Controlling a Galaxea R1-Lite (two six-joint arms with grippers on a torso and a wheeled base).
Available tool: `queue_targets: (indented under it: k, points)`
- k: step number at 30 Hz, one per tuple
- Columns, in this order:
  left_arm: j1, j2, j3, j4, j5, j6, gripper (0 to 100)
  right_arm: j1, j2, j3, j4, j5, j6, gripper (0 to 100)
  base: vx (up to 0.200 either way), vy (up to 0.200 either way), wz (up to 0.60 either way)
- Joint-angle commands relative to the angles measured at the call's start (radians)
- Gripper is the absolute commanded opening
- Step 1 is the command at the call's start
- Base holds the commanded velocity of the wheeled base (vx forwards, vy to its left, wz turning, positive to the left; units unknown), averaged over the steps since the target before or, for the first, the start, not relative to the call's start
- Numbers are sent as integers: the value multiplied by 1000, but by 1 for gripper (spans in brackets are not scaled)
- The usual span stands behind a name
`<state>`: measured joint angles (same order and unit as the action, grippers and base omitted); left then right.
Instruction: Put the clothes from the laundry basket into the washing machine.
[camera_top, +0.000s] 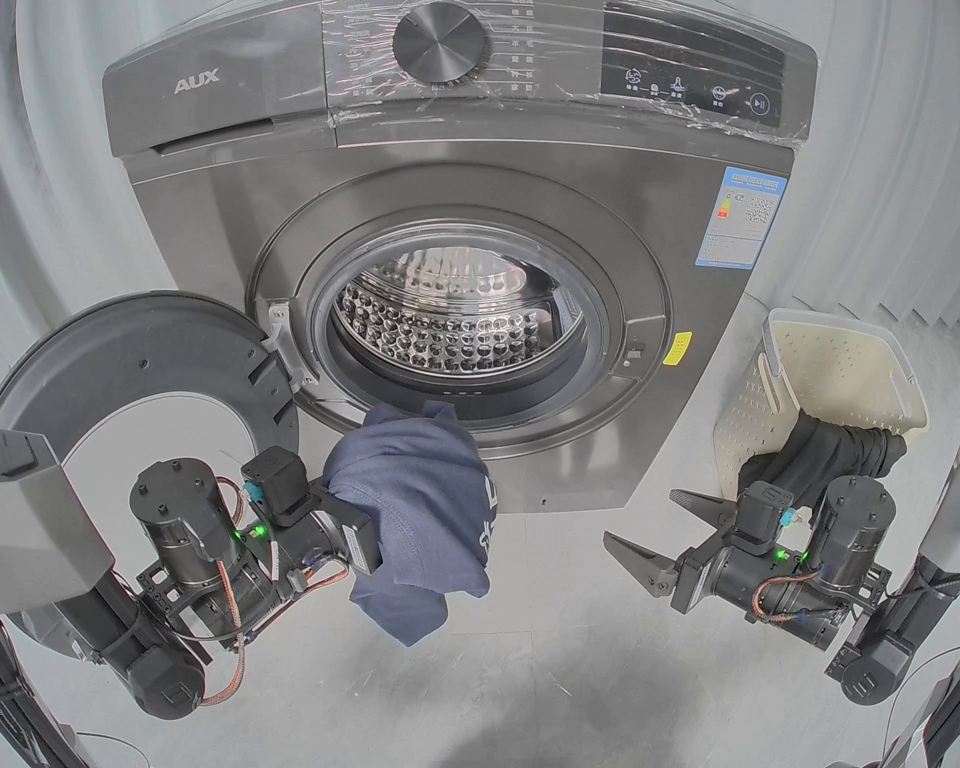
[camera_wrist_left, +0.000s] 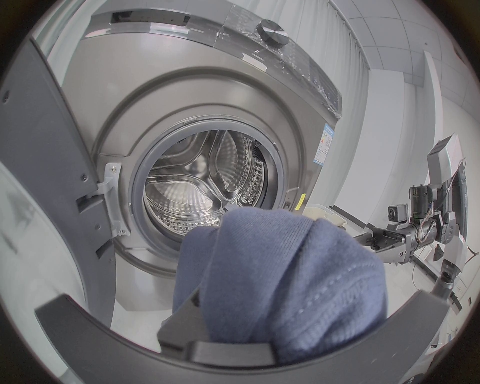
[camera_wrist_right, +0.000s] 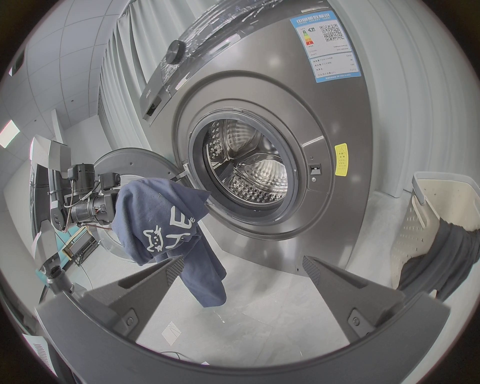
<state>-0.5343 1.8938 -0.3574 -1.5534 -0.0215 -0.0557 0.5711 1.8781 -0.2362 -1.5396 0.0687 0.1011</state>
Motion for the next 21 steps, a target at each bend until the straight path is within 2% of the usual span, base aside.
queue_targets:
  k: [1,11,16,21]
  points:
    - [-1,4,0,-4,0,1,0,21,3,0,-1,0,2,100,200,0,0]
    - [-3,7,3,-4,0,2,0,46,-5,18,-1,0,0,100,200,0,0]
    - [-23,1,8,-4,0,4,0,50,-7,20,-1,0,0,100,0,0,0]
    - [-82,5,-5,-4,15,13,0,102,-16,26,-1,-6,2,100,0,0,0]
